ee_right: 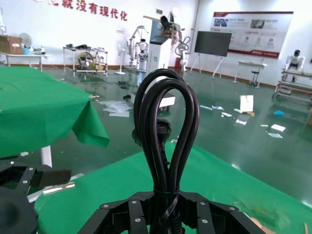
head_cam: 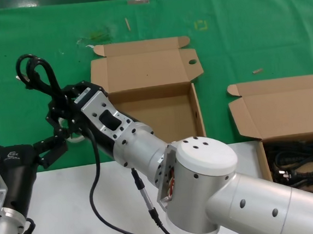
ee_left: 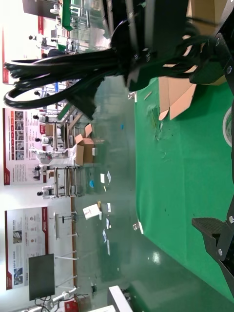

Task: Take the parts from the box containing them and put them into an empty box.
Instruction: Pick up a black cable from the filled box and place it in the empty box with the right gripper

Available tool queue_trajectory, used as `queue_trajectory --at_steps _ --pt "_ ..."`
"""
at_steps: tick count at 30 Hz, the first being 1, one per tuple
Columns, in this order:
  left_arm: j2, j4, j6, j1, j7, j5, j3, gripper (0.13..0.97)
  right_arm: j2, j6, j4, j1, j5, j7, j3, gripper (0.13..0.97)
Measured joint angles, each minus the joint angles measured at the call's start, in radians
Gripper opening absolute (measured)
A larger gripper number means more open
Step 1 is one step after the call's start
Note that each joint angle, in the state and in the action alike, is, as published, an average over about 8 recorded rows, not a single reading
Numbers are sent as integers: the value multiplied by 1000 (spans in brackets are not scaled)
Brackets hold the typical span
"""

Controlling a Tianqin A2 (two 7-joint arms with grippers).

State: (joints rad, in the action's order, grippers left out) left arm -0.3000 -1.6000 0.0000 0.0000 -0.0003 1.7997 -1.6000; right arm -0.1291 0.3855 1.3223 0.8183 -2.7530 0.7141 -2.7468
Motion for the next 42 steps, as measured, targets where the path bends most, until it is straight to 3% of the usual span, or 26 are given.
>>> queue_trajectory --at_steps 16,42 --pt "0 0 0 0 0 0 0 966 -77 82 49 9 0 -10 -6 144" --pt "0 0 0 0 0 0 0 966 -119 156 -5 -8 0 -6 -6 144"
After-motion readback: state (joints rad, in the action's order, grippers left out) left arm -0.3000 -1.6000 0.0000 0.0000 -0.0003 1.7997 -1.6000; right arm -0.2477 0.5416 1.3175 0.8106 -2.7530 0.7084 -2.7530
